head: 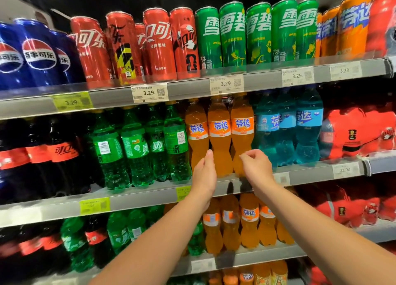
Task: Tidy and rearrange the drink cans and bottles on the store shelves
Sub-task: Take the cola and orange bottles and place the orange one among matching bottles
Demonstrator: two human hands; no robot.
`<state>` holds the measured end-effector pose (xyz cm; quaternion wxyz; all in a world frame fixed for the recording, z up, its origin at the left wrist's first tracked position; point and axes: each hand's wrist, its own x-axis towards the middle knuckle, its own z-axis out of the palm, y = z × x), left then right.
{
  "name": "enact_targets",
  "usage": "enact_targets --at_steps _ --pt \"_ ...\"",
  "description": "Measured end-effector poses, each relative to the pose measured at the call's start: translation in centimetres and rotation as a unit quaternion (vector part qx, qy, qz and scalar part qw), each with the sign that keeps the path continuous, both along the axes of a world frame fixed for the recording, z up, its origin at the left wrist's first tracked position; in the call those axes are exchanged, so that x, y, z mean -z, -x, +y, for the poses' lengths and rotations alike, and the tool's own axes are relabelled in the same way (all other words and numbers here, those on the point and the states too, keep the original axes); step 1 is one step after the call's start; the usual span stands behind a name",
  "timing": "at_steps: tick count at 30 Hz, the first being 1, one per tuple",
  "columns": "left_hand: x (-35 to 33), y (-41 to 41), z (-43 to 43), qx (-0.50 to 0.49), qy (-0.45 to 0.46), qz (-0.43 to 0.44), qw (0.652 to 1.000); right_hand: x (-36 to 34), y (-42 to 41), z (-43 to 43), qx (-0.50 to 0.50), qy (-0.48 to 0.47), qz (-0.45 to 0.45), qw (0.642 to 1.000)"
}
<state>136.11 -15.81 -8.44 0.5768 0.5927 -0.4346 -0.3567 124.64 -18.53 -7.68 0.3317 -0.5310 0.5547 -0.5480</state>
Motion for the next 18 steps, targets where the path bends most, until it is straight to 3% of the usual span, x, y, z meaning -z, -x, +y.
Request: enact_targets --at_steps 18 --pt "0.5 -3.6 12.6 -0.206 -0.001 0.014 0.978 0.4 -5.5 7.1 -0.258 -0.013 0.062 0.964"
